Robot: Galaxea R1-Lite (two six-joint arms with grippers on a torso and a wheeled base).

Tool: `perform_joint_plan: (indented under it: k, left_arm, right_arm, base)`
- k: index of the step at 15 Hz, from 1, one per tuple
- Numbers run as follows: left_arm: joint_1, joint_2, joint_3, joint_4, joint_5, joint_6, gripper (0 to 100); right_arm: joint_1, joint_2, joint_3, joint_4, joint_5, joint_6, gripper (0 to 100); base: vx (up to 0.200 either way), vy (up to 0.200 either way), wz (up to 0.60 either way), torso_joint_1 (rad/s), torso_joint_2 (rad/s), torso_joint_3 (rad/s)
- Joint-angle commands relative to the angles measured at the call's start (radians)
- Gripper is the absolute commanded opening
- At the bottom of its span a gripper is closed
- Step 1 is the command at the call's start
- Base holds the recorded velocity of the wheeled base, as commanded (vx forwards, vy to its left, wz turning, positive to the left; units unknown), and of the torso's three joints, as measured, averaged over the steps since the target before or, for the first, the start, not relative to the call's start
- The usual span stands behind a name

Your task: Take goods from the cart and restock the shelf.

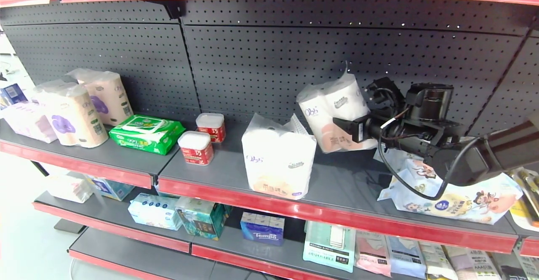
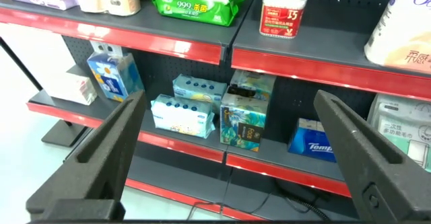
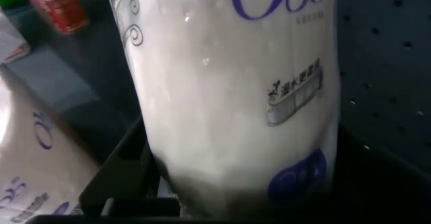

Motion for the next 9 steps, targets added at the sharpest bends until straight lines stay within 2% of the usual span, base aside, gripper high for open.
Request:
perform_joint_plan:
  k: [1, 9]
  left_arm:
    - [0.0, 0.002, 0.0, 0.0, 0.001, -0.001, 100]
    - [0.0, 0.002, 0.0, 0.0, -0.001, -0.001, 100]
  right_arm:
    - [0.003, 0.035, -0.028, -0.001, 0.033, -0.003, 0]
    - [0.024, 0.153, -0.16, -0.007, 0.196, -0.003, 0]
  base:
    - [0.0, 0.0, 0.0, 0.0, 0.0, 0.0]
    - [0.0, 0.0, 0.0, 0.0, 0.0, 0.0]
